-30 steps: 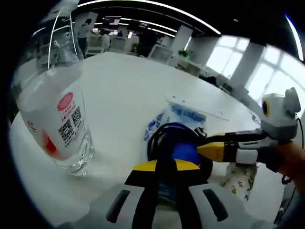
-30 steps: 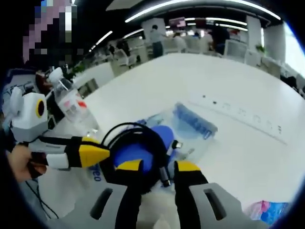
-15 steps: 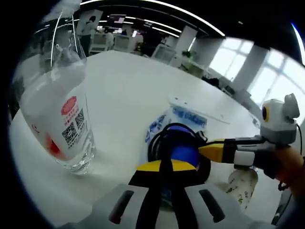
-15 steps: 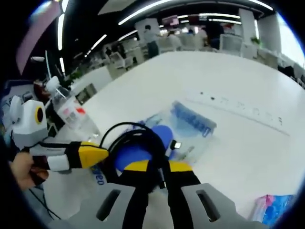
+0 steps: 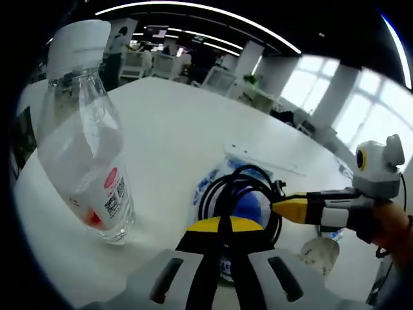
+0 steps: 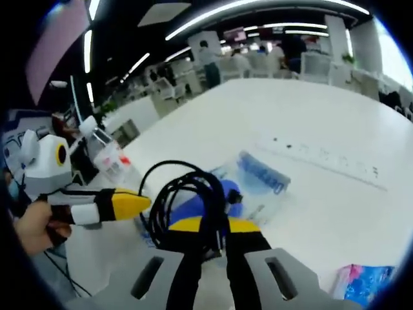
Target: Arrange the tabletop items into an orderly group along one side of the table until the central work area is clear of visible clutter.
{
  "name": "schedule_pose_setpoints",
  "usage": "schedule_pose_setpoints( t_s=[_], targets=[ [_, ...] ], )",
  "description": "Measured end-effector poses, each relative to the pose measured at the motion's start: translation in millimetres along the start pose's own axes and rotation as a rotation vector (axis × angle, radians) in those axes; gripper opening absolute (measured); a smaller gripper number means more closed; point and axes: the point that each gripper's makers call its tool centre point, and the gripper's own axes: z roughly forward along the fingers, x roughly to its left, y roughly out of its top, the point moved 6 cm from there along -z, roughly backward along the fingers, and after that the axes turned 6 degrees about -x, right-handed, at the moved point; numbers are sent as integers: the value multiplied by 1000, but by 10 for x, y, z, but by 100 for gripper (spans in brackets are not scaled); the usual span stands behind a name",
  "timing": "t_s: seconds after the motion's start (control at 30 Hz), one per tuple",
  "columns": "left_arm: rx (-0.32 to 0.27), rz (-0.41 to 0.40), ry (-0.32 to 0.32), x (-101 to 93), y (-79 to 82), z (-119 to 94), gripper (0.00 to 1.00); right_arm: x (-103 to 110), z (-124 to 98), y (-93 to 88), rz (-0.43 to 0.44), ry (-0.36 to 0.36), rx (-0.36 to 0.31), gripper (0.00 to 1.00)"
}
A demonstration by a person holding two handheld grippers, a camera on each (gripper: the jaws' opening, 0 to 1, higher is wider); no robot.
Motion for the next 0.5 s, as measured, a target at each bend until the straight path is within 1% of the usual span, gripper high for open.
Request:
schedule_pose_setpoints(
  t_s=[0.2, 0.37, 0.5],
  targets=[
    [-18, 2, -11, -53, 87, -66, 2, 83, -147, 88, -7, 4, -31, 9],
    [-39, 11, -26, -117, 191, -133, 2, 143, -258, 167, -7, 7, -58, 9],
    [-46, 43, -33, -178, 268, -186, 2, 177, -339, 221, 4, 5, -75, 9]
  ],
)
